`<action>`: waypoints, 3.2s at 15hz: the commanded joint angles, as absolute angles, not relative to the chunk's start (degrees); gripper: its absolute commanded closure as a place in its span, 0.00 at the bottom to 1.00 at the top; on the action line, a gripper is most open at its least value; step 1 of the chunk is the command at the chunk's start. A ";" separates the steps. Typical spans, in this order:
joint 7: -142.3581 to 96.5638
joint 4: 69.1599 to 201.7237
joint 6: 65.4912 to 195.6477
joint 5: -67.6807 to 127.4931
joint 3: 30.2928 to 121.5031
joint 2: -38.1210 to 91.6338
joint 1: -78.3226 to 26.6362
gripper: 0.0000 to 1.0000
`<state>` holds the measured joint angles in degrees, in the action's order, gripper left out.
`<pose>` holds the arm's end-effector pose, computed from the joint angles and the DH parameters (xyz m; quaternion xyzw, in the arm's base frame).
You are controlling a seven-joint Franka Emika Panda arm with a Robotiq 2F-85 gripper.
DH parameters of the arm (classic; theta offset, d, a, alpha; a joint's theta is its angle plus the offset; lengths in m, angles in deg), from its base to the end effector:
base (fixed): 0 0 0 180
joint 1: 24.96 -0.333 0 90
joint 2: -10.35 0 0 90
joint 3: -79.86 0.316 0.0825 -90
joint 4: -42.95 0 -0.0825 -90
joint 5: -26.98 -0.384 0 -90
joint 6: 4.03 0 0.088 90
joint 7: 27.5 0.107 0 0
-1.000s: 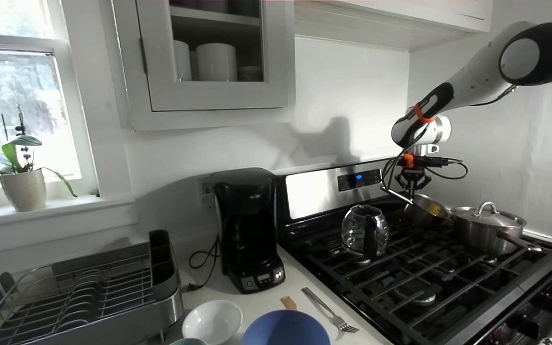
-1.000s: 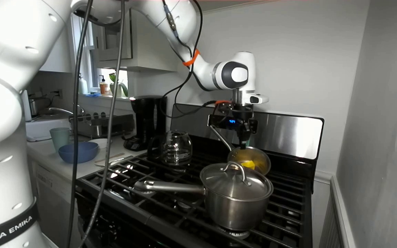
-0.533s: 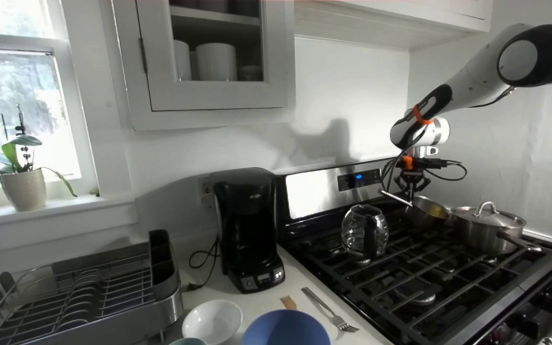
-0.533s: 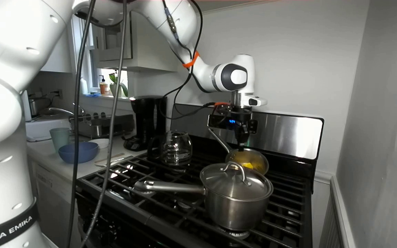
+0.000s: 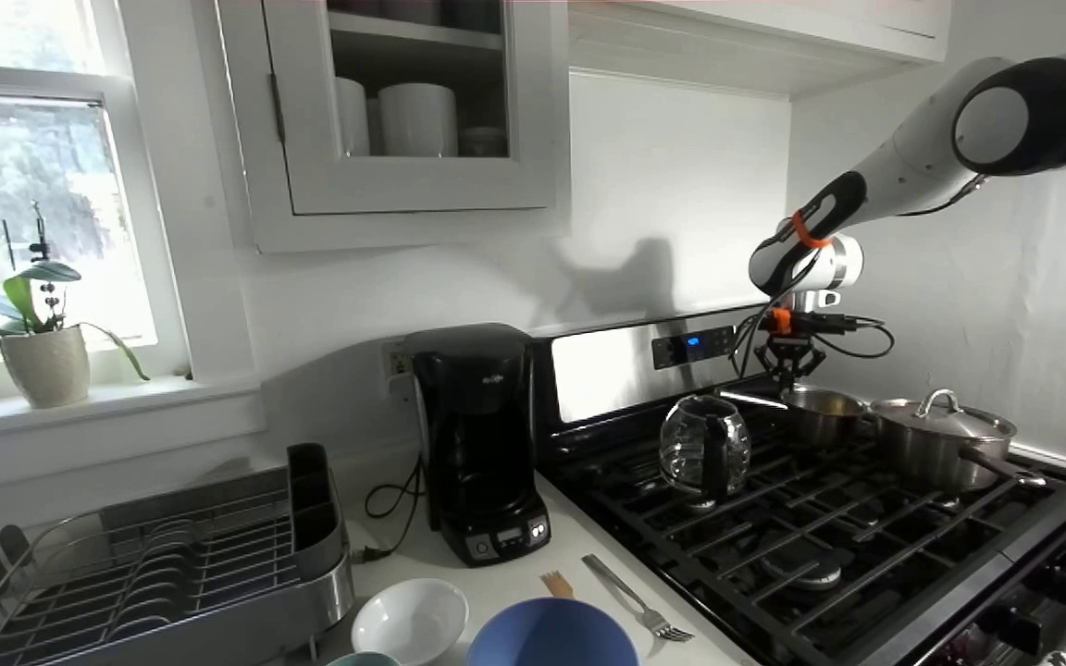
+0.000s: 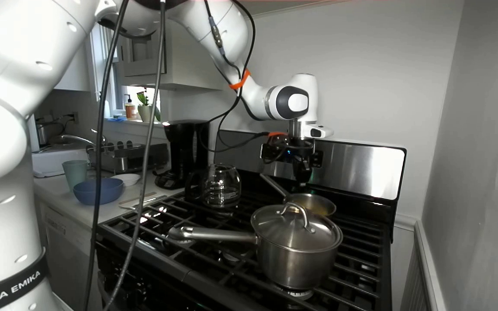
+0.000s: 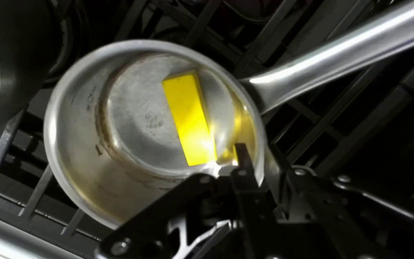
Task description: Pick up the pot from the rear right plate of the stove and move it to the front left plate of the stove
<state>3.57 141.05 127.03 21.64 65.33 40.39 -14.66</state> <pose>0.6222 -0.2656 0.3001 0.8774 -0.4779 0.0360 0.0243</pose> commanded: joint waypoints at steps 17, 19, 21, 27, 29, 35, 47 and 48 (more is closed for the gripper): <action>0.22 139.75 128.49 15.96 67.16 42.75 -12.73 0.33; 0.31 139.61 128.37 16.03 67.00 43.12 -12.77 0.39; 0.37 139.48 128.65 16.01 66.94 43.51 -12.69 0.48; 0.33 139.14 129.38 16.01 66.86 44.64 -12.32 0.87; 0.28 139.42 129.68 16.18 66.82 44.32 -12.41 0.95; 0.78 141.15 127.97 17.48 66.16 40.63 -13.42 0.96; -1.29 143.67 117.96 19.07 66.20 32.13 -14.28 0.96; -1.68 143.85 117.22 19.14 66.25 31.62 -14.30 0.96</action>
<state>-0.52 141.86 119.84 18.19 66.23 35.24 -14.07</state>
